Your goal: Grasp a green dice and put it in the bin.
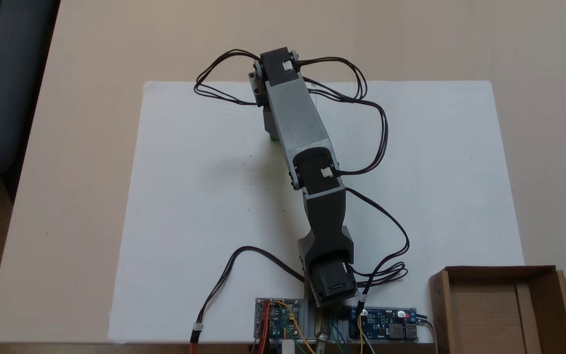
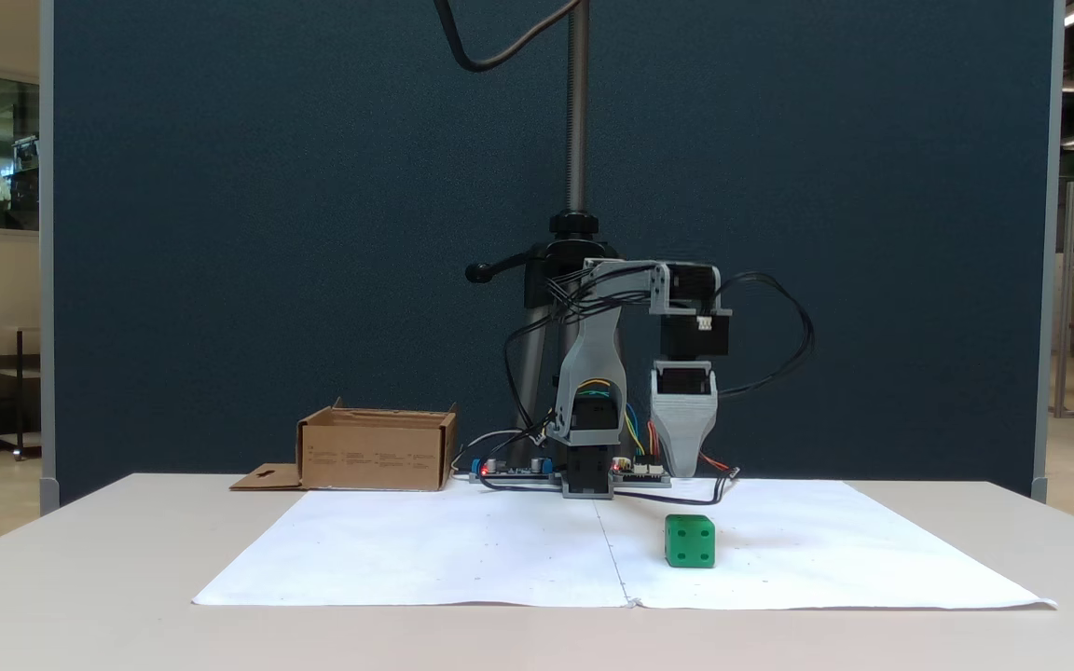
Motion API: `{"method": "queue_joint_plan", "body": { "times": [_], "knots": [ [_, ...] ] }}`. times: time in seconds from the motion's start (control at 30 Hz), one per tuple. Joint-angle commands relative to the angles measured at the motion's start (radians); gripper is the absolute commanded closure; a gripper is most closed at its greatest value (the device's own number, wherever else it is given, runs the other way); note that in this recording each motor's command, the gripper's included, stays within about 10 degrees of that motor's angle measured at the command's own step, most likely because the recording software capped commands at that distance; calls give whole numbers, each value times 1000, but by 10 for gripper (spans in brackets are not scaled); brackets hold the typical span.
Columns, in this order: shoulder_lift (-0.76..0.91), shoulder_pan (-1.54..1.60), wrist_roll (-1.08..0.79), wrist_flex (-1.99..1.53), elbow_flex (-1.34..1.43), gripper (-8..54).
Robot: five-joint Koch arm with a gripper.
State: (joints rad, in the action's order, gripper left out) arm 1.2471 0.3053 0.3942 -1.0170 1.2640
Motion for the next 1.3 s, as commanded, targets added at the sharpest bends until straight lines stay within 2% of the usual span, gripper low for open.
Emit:
{"method": "queue_joint_plan", "body": {
  "times": [0.0, 1.27],
  "knots": [
    [28, 14, 71, 67, 6, -1],
    [29, 8, 156, 124, 81, 1]
  ]
}}
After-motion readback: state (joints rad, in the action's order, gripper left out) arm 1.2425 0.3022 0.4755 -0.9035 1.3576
